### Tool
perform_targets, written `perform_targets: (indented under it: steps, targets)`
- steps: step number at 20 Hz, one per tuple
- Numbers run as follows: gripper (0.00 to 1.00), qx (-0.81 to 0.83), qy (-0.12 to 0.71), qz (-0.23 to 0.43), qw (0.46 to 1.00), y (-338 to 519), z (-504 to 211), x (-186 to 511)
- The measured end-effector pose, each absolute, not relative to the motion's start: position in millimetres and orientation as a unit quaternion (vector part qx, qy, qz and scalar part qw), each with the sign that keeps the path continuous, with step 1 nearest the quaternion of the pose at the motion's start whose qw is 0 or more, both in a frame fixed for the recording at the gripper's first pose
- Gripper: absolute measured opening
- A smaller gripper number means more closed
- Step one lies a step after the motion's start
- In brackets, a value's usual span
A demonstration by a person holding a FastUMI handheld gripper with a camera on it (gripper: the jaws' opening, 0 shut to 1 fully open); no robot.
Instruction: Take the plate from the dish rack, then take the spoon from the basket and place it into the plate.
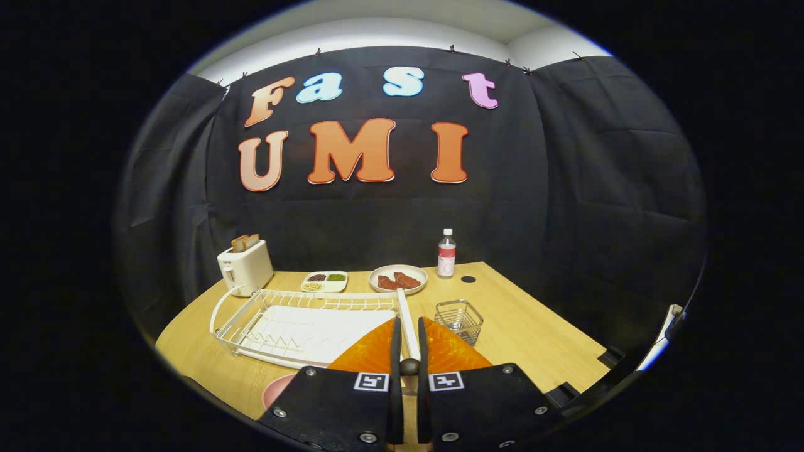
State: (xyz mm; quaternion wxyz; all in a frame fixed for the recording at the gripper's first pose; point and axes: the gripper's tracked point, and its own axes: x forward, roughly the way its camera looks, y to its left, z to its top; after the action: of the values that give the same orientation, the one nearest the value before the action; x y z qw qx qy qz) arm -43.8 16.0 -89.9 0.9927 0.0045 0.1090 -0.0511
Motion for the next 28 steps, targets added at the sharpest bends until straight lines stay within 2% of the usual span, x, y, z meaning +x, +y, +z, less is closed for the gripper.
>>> perform_targets:
  steps: [12,21,28]
  targets:
    - [0.09,0.009,0.118,0.056,0.991,127,-135,-42]
    - [0.09,-0.063,0.078,0.063,0.993,153,-159,-51]
    - [0.11,-0.040,0.122,0.057,0.990,150,-197,-71]
